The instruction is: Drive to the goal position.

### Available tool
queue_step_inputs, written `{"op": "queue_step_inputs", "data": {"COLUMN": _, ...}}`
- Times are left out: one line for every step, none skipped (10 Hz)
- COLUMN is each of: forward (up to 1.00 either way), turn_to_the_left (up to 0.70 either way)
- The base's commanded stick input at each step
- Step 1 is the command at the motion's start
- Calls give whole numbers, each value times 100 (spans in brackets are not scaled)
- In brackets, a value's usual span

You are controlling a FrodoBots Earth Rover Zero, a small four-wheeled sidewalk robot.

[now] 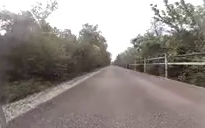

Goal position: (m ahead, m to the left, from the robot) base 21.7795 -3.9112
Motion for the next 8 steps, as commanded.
{"op": "queue_step_inputs", "data": {"forward": 70, "turn_to_the_left": 0}}
{"op": "queue_step_inputs", "data": {"forward": 70, "turn_to_the_left": -12}}
{"op": "queue_step_inputs", "data": {"forward": 70, "turn_to_the_left": -28}}
{"op": "queue_step_inputs", "data": {"forward": 70, "turn_to_the_left": -23}}
{"op": "queue_step_inputs", "data": {"forward": 70, "turn_to_the_left": -4}}
{"op": "queue_step_inputs", "data": {"forward": 70, "turn_to_the_left": 0}}
{"op": "queue_step_inputs", "data": {"forward": 70, "turn_to_the_left": 0}}
{"op": "queue_step_inputs", "data": {"forward": 70, "turn_to_the_left": 0}}
